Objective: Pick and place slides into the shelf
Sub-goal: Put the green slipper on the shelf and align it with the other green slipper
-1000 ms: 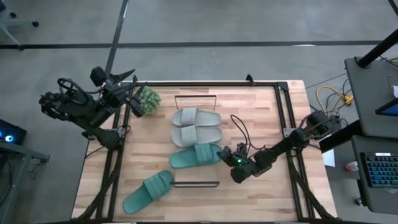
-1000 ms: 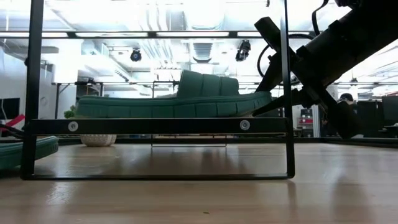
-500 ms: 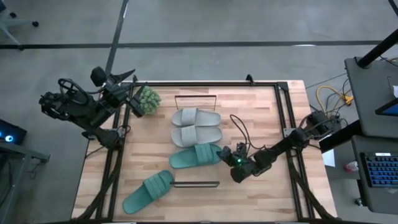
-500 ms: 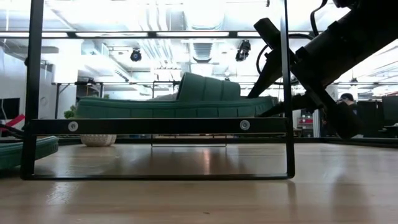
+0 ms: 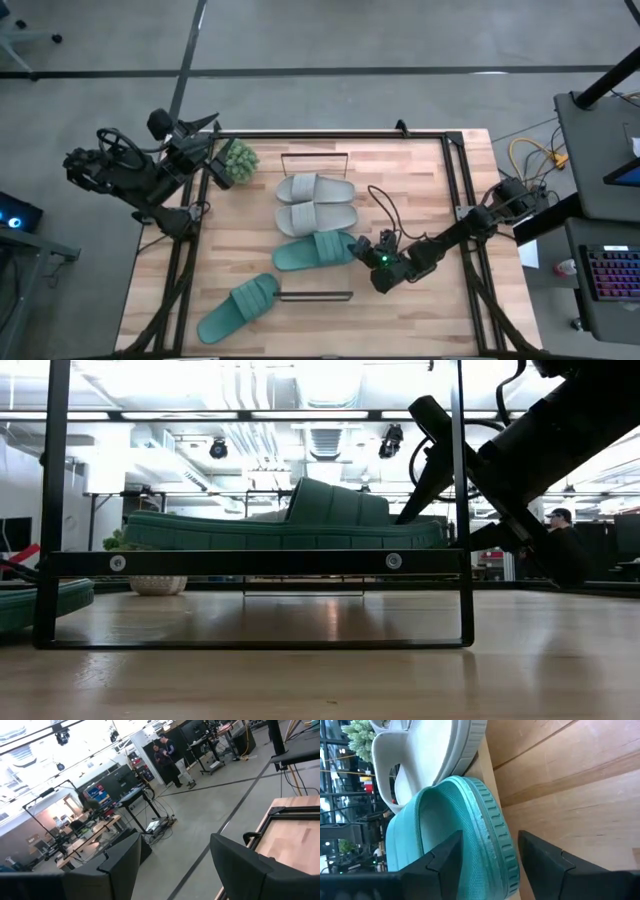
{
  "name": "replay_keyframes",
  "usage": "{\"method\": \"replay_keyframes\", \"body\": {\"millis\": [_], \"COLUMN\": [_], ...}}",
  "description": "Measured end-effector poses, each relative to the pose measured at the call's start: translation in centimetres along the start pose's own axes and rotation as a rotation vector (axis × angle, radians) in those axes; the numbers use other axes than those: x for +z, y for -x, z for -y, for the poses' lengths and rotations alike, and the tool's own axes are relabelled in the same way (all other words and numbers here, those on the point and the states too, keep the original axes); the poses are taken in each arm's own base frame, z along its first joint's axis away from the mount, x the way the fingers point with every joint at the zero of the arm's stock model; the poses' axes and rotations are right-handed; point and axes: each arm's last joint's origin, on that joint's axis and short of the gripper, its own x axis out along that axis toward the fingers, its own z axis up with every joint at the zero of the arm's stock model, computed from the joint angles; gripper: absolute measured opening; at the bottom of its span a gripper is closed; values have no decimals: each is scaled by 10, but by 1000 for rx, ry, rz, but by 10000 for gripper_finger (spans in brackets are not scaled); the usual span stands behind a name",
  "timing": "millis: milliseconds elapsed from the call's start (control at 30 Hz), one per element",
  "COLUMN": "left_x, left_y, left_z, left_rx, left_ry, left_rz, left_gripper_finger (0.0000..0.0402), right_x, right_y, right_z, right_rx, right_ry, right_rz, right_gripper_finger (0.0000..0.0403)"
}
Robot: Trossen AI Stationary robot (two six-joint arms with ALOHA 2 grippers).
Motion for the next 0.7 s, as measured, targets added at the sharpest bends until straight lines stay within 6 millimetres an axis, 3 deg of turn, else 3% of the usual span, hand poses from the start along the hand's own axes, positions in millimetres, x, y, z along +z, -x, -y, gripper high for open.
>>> {"method": "replay_keyframes", "body": {"millis": [367,700], "left_x": [1,0], "left_y": [-3,0], "left_z": [12,0], "left_rx": [-4,1], "left_ry": [-38,-9], "left_rz": [-6,-1], "left_gripper_finger": [224,224], "right_x": [-2,-5], "right_y": [4,18], "right_z": [-1,5], "right_rx": [-6,-37], "right_ry": [13,21], "right_rz": [-31,-46], "right_gripper_finger": [215,230]}}
